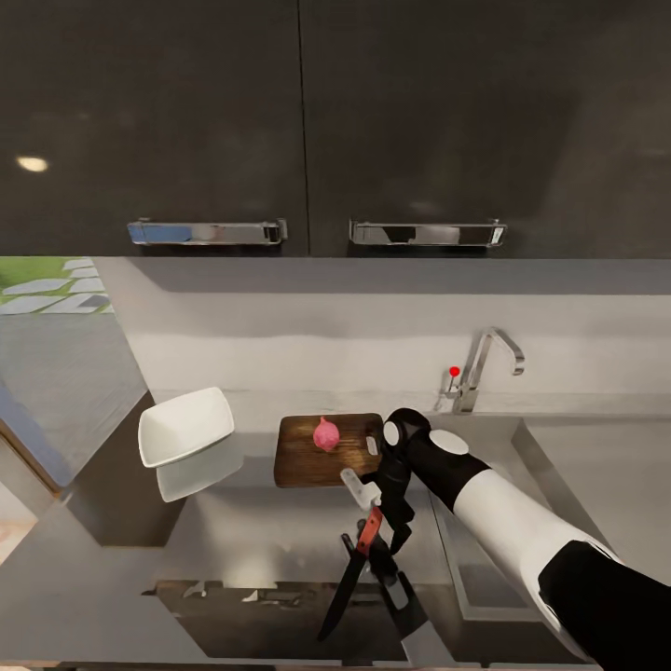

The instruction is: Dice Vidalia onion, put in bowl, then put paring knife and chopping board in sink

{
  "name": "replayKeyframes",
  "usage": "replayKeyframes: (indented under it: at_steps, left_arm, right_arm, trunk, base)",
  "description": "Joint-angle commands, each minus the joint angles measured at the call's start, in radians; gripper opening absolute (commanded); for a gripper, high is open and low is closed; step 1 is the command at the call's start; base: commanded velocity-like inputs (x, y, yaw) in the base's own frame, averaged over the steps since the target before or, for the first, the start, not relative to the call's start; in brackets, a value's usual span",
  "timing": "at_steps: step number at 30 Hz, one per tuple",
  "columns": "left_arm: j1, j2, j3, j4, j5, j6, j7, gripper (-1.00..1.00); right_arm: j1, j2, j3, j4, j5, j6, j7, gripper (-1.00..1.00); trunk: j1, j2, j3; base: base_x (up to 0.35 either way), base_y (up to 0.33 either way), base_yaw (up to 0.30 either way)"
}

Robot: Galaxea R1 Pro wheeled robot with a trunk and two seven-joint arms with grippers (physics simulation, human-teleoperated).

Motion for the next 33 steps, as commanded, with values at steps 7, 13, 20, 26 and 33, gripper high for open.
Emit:
replayKeyframes:
  at_steps: [7, 13, 20, 26, 33]
  left_arm:
    - [-0.001, -0.001, -0.008, 0.002, 0.008, 0.002, 0.002, 1.00]
    - [-0.001, 0.000, -0.008, 0.002, 0.008, 0.002, 0.002, 1.00]
    - [-0.001, 0.001, -0.008, 0.002, 0.008, 0.002, 0.002, 1.00]
    - [-0.001, 0.001, -0.008, 0.002, 0.008, 0.002, 0.002, 1.00]
    - [-0.001, 0.001, -0.008, 0.002, 0.009, 0.002, 0.001, 1.00]
  right_arm:
    - [0.000, -0.002, 0.001, 0.024, 0.005, -0.019, -0.013, 1.00]
    - [0.000, -0.003, 0.001, 0.098, 0.011, -0.054, -0.070, 1.00]
    - [0.000, -0.008, 0.001, 0.125, 0.014, -0.063, -0.089, 1.00]
    - [0.000, -0.004, 0.001, 0.127, 0.014, -0.068, -0.107, 1.00]
    - [0.000, -0.002, 0.001, 0.128, 0.013, -0.069, -0.131, -1.00]
  trunk:
    - [0.001, -0.002, -0.002]
    - [0.001, -0.002, -0.002]
    - [0.001, -0.002, -0.002]
    - [0.001, -0.002, -0.002]
    - [0.001, -0.002, -0.002]
  base:
    - [0.000, 0.000, 0.000]
    - [0.000, 0.000, 0.000]
    - [0.000, 0.000, 0.000]
    - [0.000, 0.000, 0.000]
    - [0.000, 0.000, 0.000]
